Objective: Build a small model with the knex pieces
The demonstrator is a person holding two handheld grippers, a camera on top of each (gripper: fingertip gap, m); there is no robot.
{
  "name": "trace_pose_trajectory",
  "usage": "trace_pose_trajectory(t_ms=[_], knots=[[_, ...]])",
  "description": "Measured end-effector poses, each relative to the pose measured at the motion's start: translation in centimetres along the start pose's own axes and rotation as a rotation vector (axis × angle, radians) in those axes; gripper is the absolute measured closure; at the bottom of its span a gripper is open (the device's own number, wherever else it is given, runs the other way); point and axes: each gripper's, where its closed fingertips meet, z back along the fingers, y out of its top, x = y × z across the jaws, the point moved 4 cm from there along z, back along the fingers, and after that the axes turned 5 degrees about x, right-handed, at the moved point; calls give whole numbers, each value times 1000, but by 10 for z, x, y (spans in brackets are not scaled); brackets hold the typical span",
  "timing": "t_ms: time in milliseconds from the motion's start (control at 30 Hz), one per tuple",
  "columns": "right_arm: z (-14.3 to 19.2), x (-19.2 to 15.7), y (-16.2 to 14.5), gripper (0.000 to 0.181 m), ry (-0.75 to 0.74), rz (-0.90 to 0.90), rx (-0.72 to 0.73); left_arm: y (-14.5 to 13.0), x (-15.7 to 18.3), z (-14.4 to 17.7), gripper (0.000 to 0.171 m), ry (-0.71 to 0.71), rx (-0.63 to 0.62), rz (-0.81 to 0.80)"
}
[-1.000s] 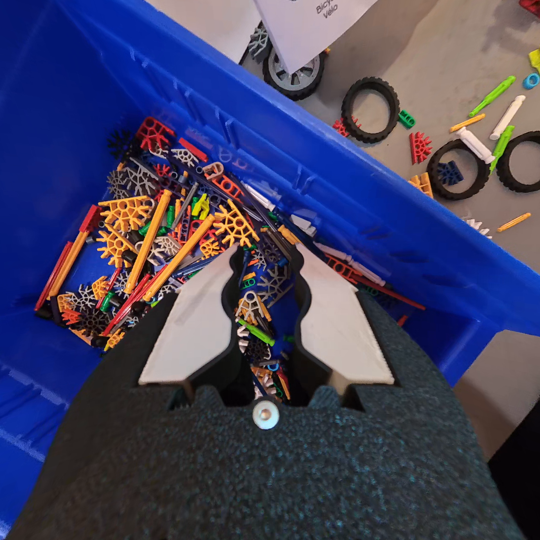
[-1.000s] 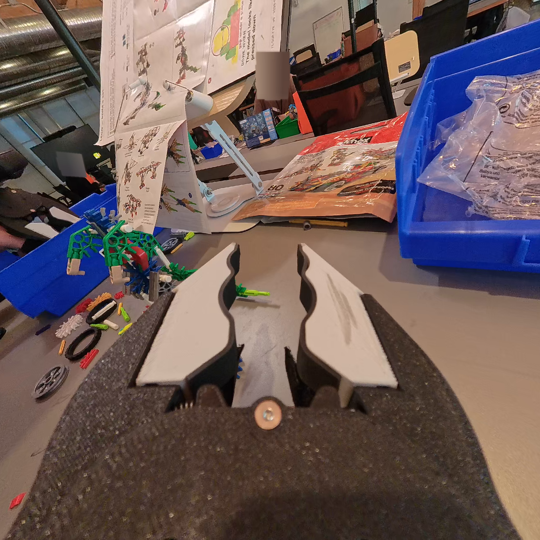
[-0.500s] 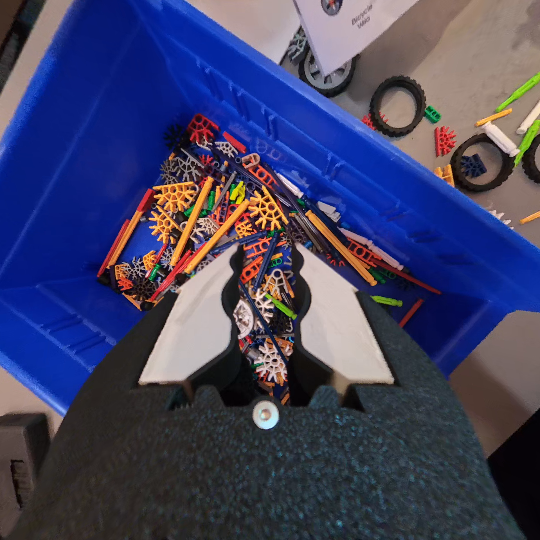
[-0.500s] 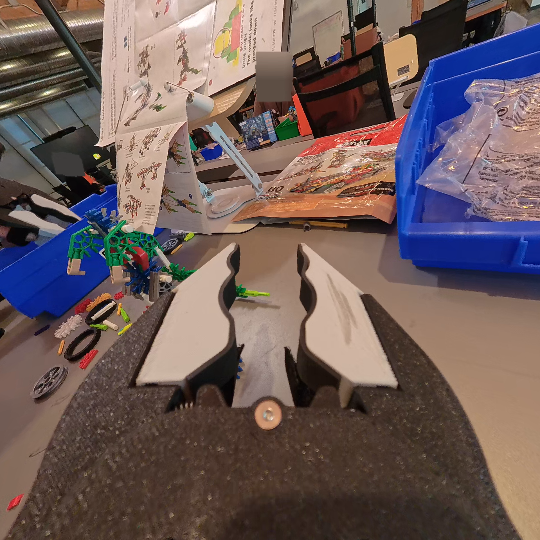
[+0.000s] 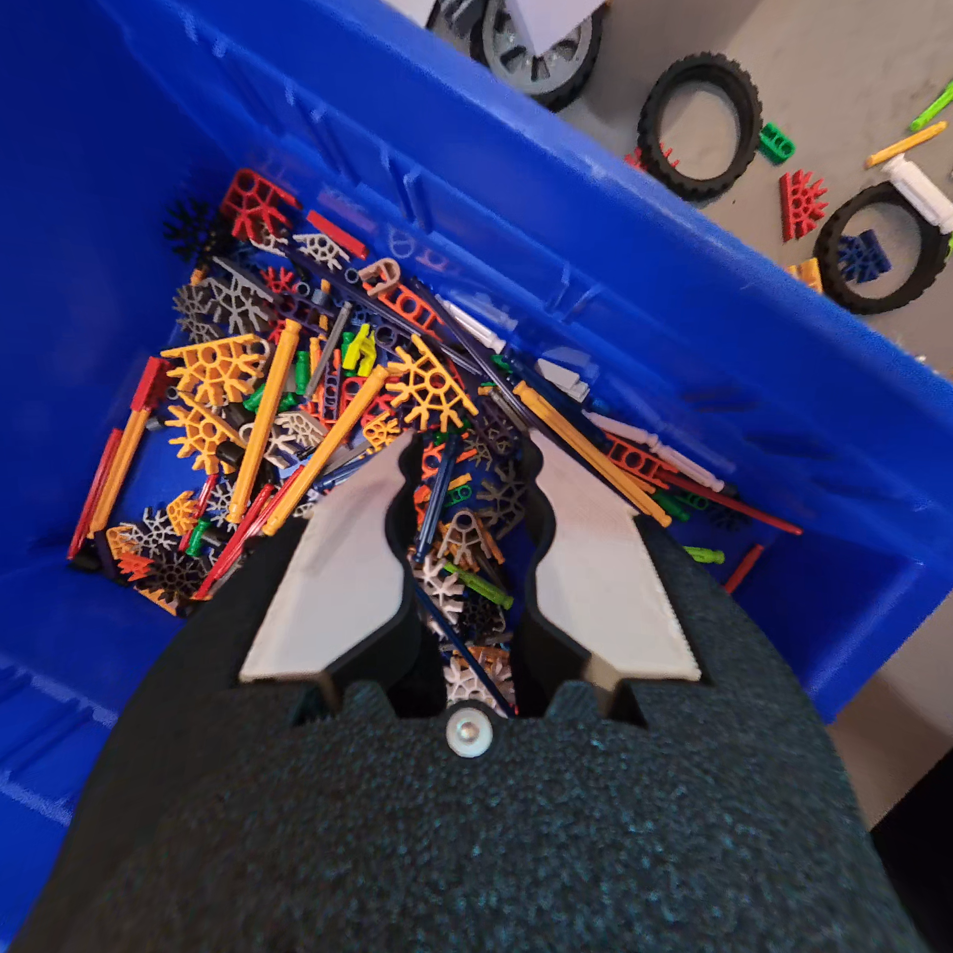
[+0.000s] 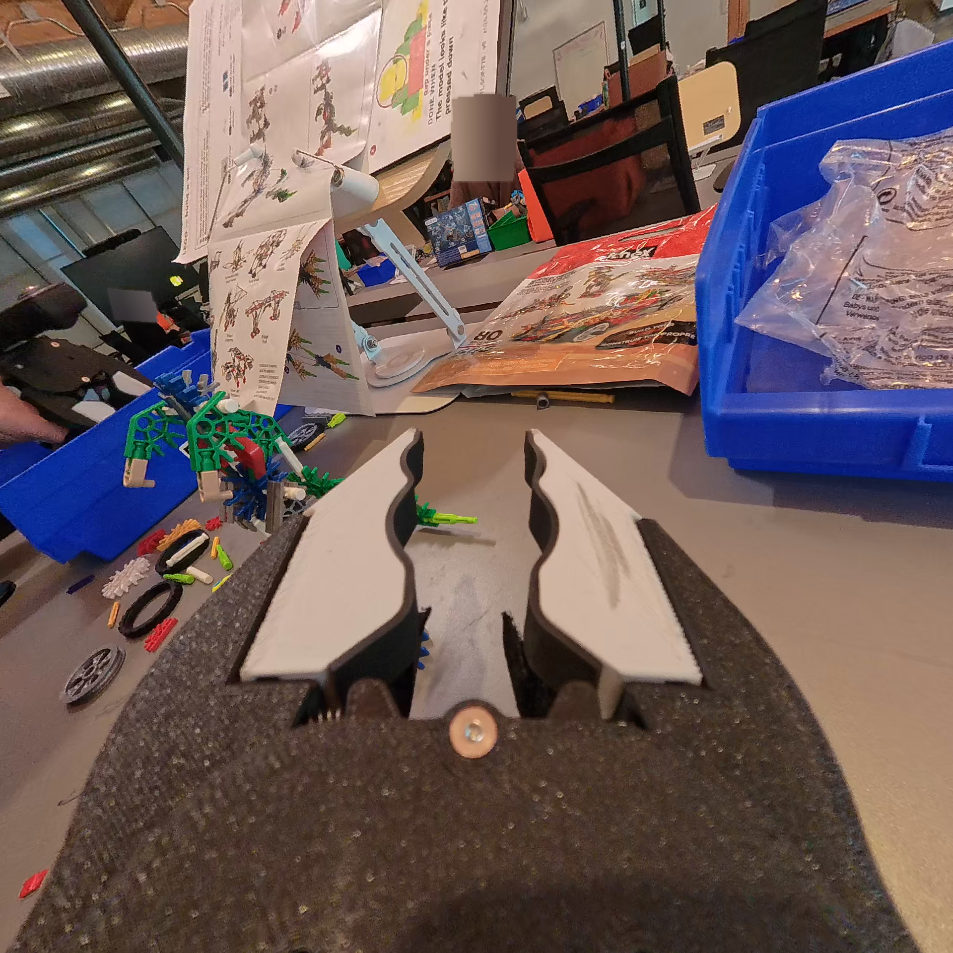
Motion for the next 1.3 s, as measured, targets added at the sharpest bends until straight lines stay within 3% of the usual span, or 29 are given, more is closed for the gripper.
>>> trace_pose_trajectory(t_ms=[233, 533, 900, 1167, 1300], knots=[[-1, 0, -1, 142, -1, -4, -10, -3, -3, -6, 139, 2, 12, 14], [-1, 1, -1, 142, -4, -5, -13, -19, 0, -2, 163, 22, -36, 17], [-2, 1, -2, 143, -6, -6, -23, -31, 16, 8, 161, -66, -159, 23], [-2, 1, -2, 143, -6, -8, -26, -11, 5, 0, 142, -17, -75, 24], [-2, 1, -3, 143, -7, -8, -27, -14, 6, -6, 150, -29, -88, 22]])
